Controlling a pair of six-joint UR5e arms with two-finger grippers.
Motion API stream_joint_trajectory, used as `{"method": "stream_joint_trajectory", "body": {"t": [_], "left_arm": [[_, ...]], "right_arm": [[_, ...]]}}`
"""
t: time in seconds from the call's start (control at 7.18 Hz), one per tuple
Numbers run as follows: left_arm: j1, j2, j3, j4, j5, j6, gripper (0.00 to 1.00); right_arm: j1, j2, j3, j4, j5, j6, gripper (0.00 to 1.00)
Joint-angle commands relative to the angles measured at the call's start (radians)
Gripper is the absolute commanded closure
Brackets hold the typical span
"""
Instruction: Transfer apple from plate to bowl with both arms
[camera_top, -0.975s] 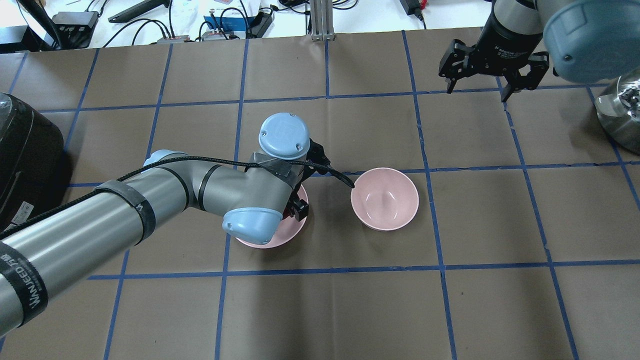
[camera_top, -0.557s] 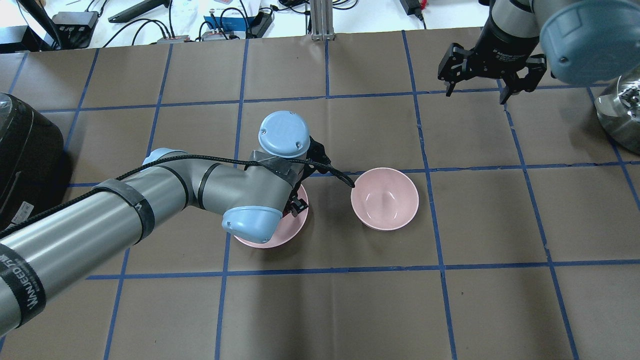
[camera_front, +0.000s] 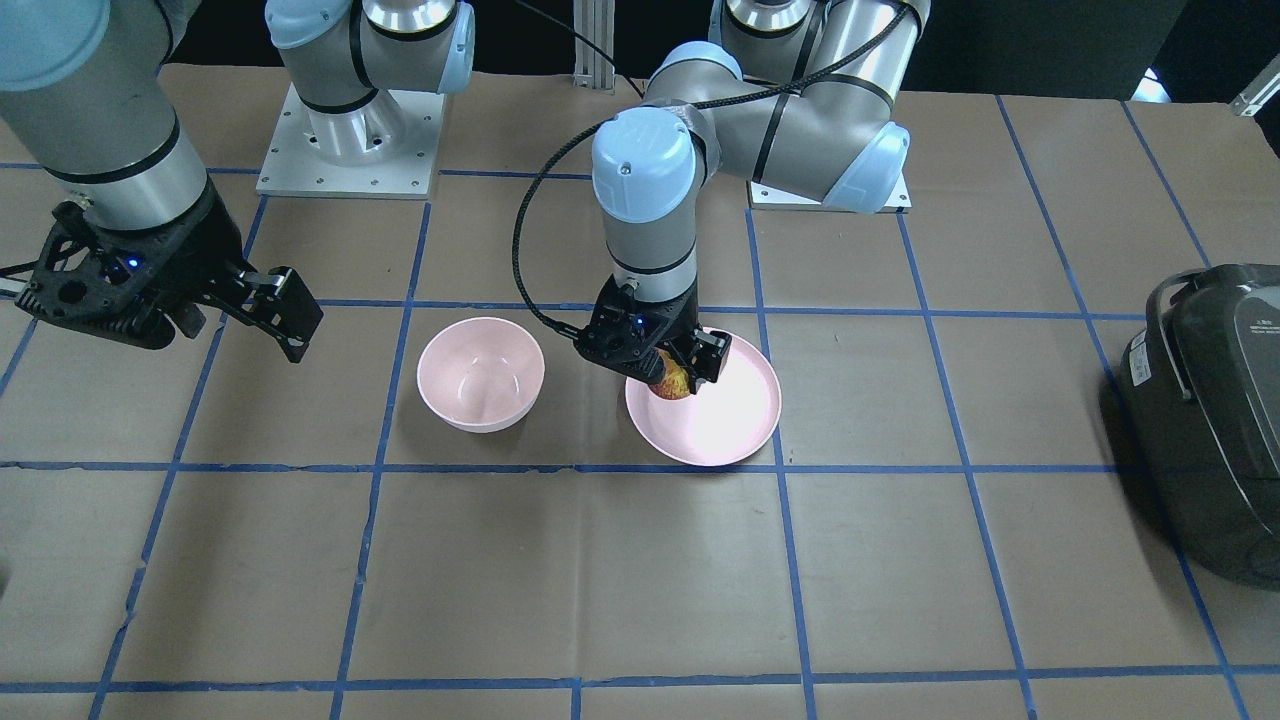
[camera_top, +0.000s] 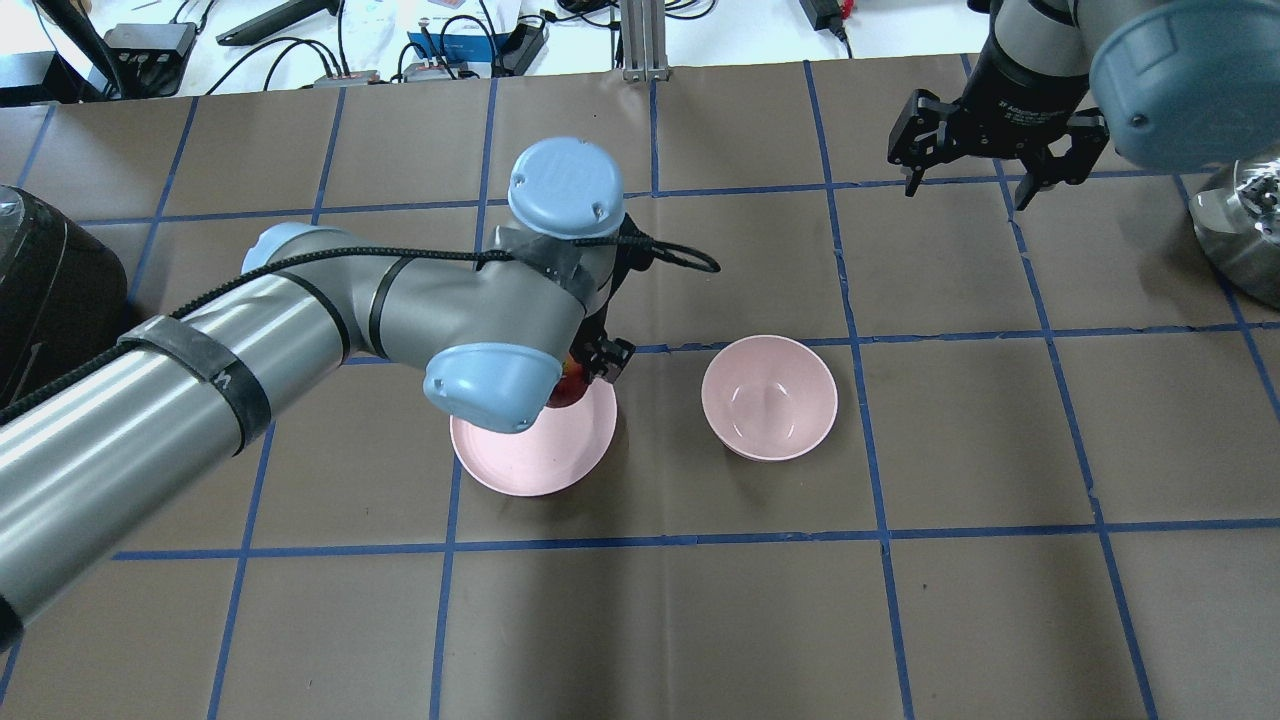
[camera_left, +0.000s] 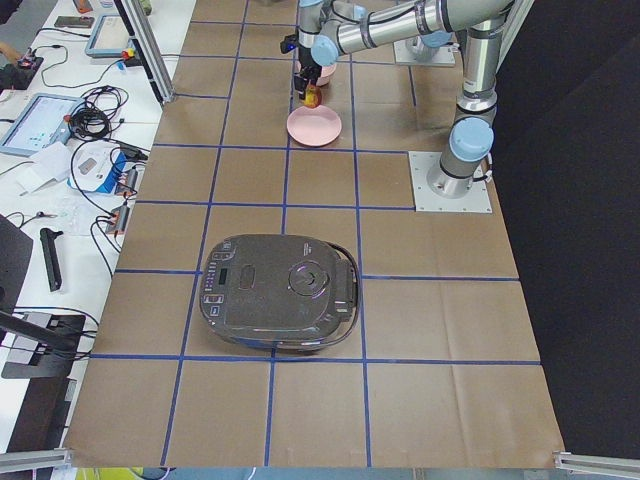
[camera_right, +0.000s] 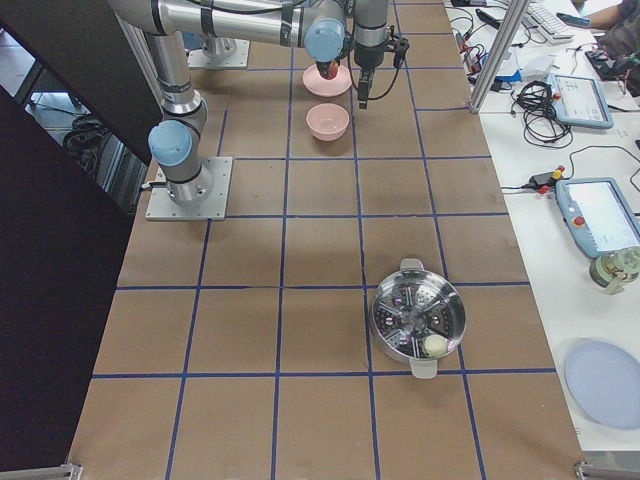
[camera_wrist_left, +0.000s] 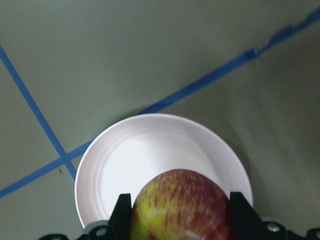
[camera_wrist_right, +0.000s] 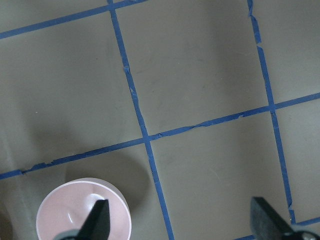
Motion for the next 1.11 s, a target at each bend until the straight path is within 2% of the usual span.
{"method": "stream_joint_trajectory", "body": {"t": [0.0, 0.14, 0.28, 0.56, 0.7, 0.84, 0.97], "left_arm": [[-0.058, -0.072, 0.190, -0.115, -0.086, -0.341, 0.84], [-0.088, -0.118, 0.246, -0.120, -0.167, -0.470, 0.84], [-0.127, -0.151, 0.254, -0.117, -0.203, -0.649, 0.84], [-0.153, -0.187, 0.264, -0.087, -0.243, -0.802, 0.84], [-0.165, -0.224, 0.258, -0.009, -0.277, -0.901, 0.78], [-0.170, -0.235, 0.258, 0.012, -0.276, -0.913, 0.60], [-0.171, -0.240, 0.251, 0.012, -0.277, -0.908, 0.01]], "right_arm": [[0.002, -0.001, 0.011, 0.001, -0.004, -0.025, 0.00], [-0.007, 0.000, 0.017, -0.014, -0.004, -0.063, 0.00], [-0.006, 0.000, 0.017, -0.014, -0.006, -0.075, 0.00], [-0.016, 0.000, 0.019, -0.017, -0.059, -0.076, 0.00], [-0.016, 0.000, 0.019, -0.017, -0.084, -0.076, 0.00], [-0.018, 0.000, 0.020, -0.017, -0.084, -0.072, 0.00], [-0.018, 0.000, 0.020, -0.016, -0.084, -0.072, 0.00]]}}
